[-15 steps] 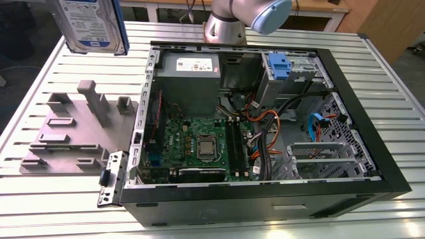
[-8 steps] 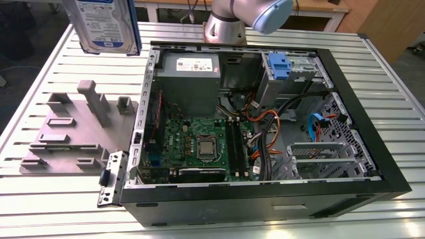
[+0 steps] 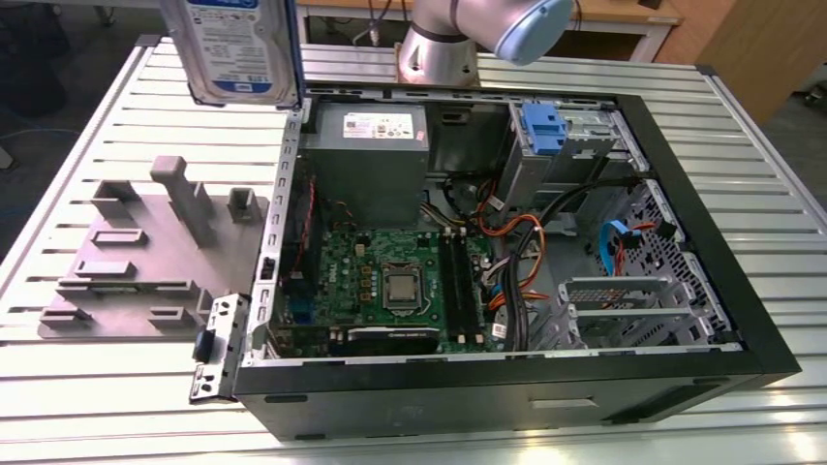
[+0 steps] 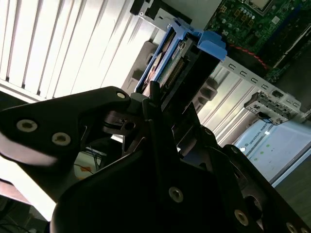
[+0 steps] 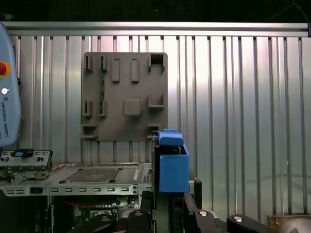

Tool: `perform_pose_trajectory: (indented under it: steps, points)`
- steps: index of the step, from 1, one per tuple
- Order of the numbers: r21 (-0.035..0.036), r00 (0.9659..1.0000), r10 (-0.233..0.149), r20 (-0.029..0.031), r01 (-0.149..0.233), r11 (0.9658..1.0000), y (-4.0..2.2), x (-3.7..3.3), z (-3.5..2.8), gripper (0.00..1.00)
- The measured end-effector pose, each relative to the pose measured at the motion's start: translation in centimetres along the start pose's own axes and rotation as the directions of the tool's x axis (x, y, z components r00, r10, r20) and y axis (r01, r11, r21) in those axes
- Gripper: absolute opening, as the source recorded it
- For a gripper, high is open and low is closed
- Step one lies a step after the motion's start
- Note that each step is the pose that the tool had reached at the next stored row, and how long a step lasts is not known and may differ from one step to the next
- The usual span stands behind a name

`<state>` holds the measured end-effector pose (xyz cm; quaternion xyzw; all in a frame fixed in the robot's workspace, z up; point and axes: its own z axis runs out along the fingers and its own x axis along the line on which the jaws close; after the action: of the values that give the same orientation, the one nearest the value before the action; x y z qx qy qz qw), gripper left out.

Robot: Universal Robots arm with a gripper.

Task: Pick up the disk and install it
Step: 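Pick up the disk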

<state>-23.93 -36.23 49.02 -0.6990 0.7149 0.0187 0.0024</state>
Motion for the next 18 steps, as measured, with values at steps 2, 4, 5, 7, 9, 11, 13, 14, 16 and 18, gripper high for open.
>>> perform_pose_trajectory:
  steps: [2,4,5,7,9,11,13,14,16,18]
  points:
    - [0.0000,1.0000,0.000,0.0000,0.000,1.0000,-0.76,-0.02,-0.02,0.35]
    - [0.0001,1.0000,0.000,0.0001,0.000,1.0000,-1.58,-0.03,-0.03,0.35]
    - [0.0001,1.0000,0.000,0.0001,0.000,1.0000,-2.00,-0.05,-0.04,0.35]
    - [0.0000,1.0000,0.000,0.0000,0.000,1.0000,-2.82,-0.07,-0.06,0.35]
    - [0.0001,1.0000,0.000,0.0001,0.000,1.0000,-3.66,-0.08,-0.08,0.35]
    - [0.0000,1.0000,0.000,0.0000,0.000,1.0000,-4.53,-0.10,-0.10,0.35]
    - [0.0001,1.0000,0.000,0.0000,0.000,1.0000,-5.35,-0.12,-0.11,0.35]
    - [0.0001,1.0000,0.000,0.0000,0.000,1.0000,-5.76,-0.13,-0.12,0.35]
    - [0.0001,1.0000,0.000,0.0002,0.000,1.0000,-6.63,-0.15,-0.14,0.35]
    - [0.0001,1.0000,0.000,0.0000,0.000,1.0000,-7.43,-0.17,-0.16,0.35]
